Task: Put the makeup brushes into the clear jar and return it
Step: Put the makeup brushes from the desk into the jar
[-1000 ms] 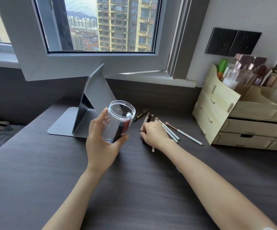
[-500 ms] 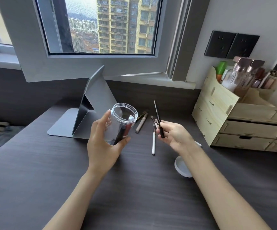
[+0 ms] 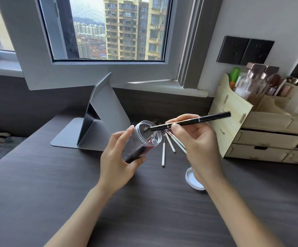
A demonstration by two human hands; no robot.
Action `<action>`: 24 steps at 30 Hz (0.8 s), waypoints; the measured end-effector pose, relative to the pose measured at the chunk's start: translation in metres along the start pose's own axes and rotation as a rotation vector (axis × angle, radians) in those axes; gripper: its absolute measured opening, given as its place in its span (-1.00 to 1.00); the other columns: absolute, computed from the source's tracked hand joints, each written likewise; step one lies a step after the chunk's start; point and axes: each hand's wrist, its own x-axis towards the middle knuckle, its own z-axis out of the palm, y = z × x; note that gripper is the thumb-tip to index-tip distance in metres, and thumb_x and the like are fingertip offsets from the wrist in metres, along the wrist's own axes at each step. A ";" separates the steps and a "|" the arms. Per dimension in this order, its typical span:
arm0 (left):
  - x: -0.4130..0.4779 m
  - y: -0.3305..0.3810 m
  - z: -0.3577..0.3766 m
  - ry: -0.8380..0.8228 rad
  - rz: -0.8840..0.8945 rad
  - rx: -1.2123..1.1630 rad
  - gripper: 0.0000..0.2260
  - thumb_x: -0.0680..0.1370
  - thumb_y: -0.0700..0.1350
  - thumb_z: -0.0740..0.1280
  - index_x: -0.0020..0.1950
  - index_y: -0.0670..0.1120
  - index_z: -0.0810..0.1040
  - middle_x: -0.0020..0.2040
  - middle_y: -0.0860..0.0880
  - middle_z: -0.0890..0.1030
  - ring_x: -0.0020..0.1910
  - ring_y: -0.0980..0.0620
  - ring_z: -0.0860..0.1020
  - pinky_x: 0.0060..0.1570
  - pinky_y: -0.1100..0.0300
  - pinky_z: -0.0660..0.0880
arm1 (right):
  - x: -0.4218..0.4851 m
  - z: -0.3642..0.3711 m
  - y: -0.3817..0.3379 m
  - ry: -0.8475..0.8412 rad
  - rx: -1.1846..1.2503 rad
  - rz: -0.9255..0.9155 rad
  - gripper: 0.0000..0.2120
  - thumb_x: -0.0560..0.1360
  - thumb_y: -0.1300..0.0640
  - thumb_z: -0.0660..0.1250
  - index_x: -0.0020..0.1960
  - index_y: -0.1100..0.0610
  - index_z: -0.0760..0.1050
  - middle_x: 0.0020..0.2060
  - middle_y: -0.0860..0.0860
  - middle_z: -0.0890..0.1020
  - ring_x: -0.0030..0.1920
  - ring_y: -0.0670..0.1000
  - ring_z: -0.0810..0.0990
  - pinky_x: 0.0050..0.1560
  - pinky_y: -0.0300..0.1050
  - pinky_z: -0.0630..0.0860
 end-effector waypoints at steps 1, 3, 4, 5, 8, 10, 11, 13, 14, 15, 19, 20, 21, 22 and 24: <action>0.000 0.000 0.000 -0.005 0.009 0.003 -0.24 0.24 -0.05 0.53 0.38 0.06 0.32 0.16 0.16 0.42 0.10 0.21 0.45 0.06 0.39 0.40 | 0.001 0.004 0.004 0.003 -0.088 -0.039 -0.83 0.43 0.34 0.36 -0.19 0.08 0.54 -0.23 0.05 0.69 -0.17 -0.04 0.66 -0.09 -0.22 0.57; 0.000 0.000 0.000 -0.011 0.026 0.009 -0.25 0.24 -0.04 0.53 0.38 0.04 0.32 0.16 0.11 0.43 0.09 0.18 0.45 0.05 0.39 0.40 | 0.002 0.012 0.015 -0.012 -0.290 -0.045 -0.91 0.38 0.21 0.40 -0.16 0.05 0.55 -0.22 0.04 0.70 -0.17 0.01 0.65 -0.12 -0.09 0.57; -0.001 -0.001 0.000 -0.012 0.032 0.012 -0.25 0.25 -0.04 0.53 0.38 0.03 0.32 0.16 0.11 0.43 0.09 0.17 0.45 0.05 0.40 0.40 | 0.003 0.015 0.019 -0.034 -0.358 -0.026 -0.92 0.38 0.16 0.40 -0.13 0.05 0.55 -0.23 0.03 0.70 -0.18 0.02 0.64 -0.11 -0.02 0.58; 0.000 -0.001 0.000 -0.012 0.034 0.014 -0.26 0.25 -0.04 0.53 0.38 0.02 0.32 0.16 0.14 0.41 0.09 0.17 0.45 0.05 0.42 0.39 | 0.004 0.017 0.022 -0.069 -0.385 -0.013 -0.92 0.39 0.12 0.40 -0.11 0.06 0.56 -0.23 0.02 0.70 -0.19 0.02 0.64 -0.10 0.02 0.59; 0.000 -0.001 0.000 -0.006 0.013 0.027 -0.25 0.23 -0.04 0.53 0.37 0.05 0.32 0.15 0.25 0.36 0.08 0.24 0.42 0.04 0.51 0.32 | 0.006 0.018 0.023 -0.185 -0.335 -0.026 -0.92 0.50 0.06 0.33 -0.08 0.04 0.57 -0.18 0.00 0.72 -0.22 -0.11 0.62 -0.12 -0.16 0.56; 0.001 0.000 -0.001 0.002 -0.007 0.025 -0.25 0.22 -0.03 0.52 0.37 0.08 0.30 0.14 0.28 0.34 0.05 0.28 0.40 0.01 0.54 0.31 | 0.010 0.012 0.020 -0.189 -0.169 0.023 -0.85 0.55 0.03 0.25 -0.05 0.05 0.56 -0.17 0.00 0.71 -0.19 -0.16 0.61 -0.13 -0.35 0.50; 0.001 0.000 -0.001 0.009 -0.022 0.017 -0.24 0.22 -0.03 0.52 0.36 0.10 0.30 0.13 0.29 0.34 0.03 0.30 0.40 -0.01 0.54 0.32 | 0.014 0.008 0.021 -0.142 -0.091 0.057 -0.81 0.57 0.02 0.20 -0.07 0.05 0.56 -0.19 -0.01 0.70 -0.17 -0.17 0.61 -0.14 -0.40 0.48; 0.003 -0.002 -0.002 0.041 -0.073 -0.031 -0.24 0.21 -0.03 0.52 0.35 0.15 0.30 0.10 0.32 0.36 0.03 0.34 0.41 -0.01 0.48 0.35 | 0.027 -0.002 0.031 0.021 -0.039 0.129 -0.75 0.60 0.07 0.14 -0.14 0.07 0.55 -0.27 -0.02 0.67 -0.24 -0.19 0.60 -0.18 -0.41 0.47; 0.004 -0.003 -0.003 0.065 -0.109 -0.072 -0.24 0.21 -0.03 0.52 0.35 0.17 0.30 0.08 0.33 0.37 0.05 0.35 0.41 0.03 0.42 0.37 | 0.035 -0.007 0.040 0.098 -0.082 0.165 -0.73 0.60 0.11 0.14 -0.17 0.08 0.54 -0.30 0.00 0.65 -0.28 -0.18 0.59 -0.16 -0.35 0.50; 0.005 -0.005 -0.004 0.094 -0.140 -0.118 -0.25 0.21 -0.02 0.52 0.35 0.19 0.30 0.08 0.32 0.39 0.08 0.33 0.42 0.08 0.32 0.40 | 0.043 -0.011 0.051 0.150 -0.159 0.199 -0.73 0.60 0.14 0.14 -0.19 0.10 0.54 -0.33 0.01 0.63 -0.30 -0.13 0.58 -0.13 -0.24 0.53; 0.008 -0.009 -0.007 0.213 -0.237 -0.270 -0.22 0.23 -0.10 0.57 0.39 0.00 0.33 0.16 0.14 0.45 0.17 0.09 0.48 0.23 0.07 0.44 | 0.072 -0.009 0.104 0.024 -0.629 0.208 -0.78 0.53 0.18 0.19 -0.07 0.17 0.62 -0.16 0.13 0.69 -0.08 0.13 0.63 -0.05 -0.06 0.50; 0.009 -0.009 -0.008 0.229 -0.265 -0.293 -0.20 0.23 -0.15 0.60 0.39 -0.03 0.33 0.17 0.08 0.46 0.18 0.04 0.49 0.25 0.05 0.44 | 0.076 -0.006 0.117 -0.051 -0.799 0.164 -0.76 0.53 0.18 0.19 0.02 0.16 0.62 -0.04 0.13 0.70 0.03 0.16 0.61 0.00 -0.07 0.48; 0.010 -0.009 -0.009 0.237 -0.286 -0.307 -0.19 0.23 -0.20 0.60 0.40 -0.05 0.32 0.19 0.04 0.47 0.20 0.01 0.49 0.26 0.04 0.43 | 0.080 -0.001 0.128 -0.147 -0.957 0.094 -0.73 0.53 0.20 0.18 0.11 0.14 0.60 0.06 0.12 0.68 0.12 0.18 0.58 0.08 -0.07 0.44; 0.011 -0.010 -0.009 0.242 -0.298 -0.311 -0.19 0.24 -0.23 0.59 0.41 -0.07 0.31 0.20 0.02 0.47 0.20 0.01 0.49 0.27 0.07 0.42 | 0.084 0.005 0.139 -0.264 -1.100 0.004 -0.69 0.52 0.23 0.16 0.19 0.13 0.57 0.14 0.11 0.64 0.17 0.19 0.54 0.14 -0.06 0.41; 0.012 -0.012 -0.009 0.251 -0.311 -0.304 -0.19 0.25 -0.25 0.58 0.42 -0.07 0.30 0.21 0.02 0.46 0.21 0.03 0.48 0.25 0.21 0.41 | 0.089 0.017 0.157 -0.511 -1.356 -0.171 -0.67 0.52 0.24 0.14 0.23 0.13 0.52 0.20 0.10 0.58 0.21 0.20 0.47 0.18 0.00 0.37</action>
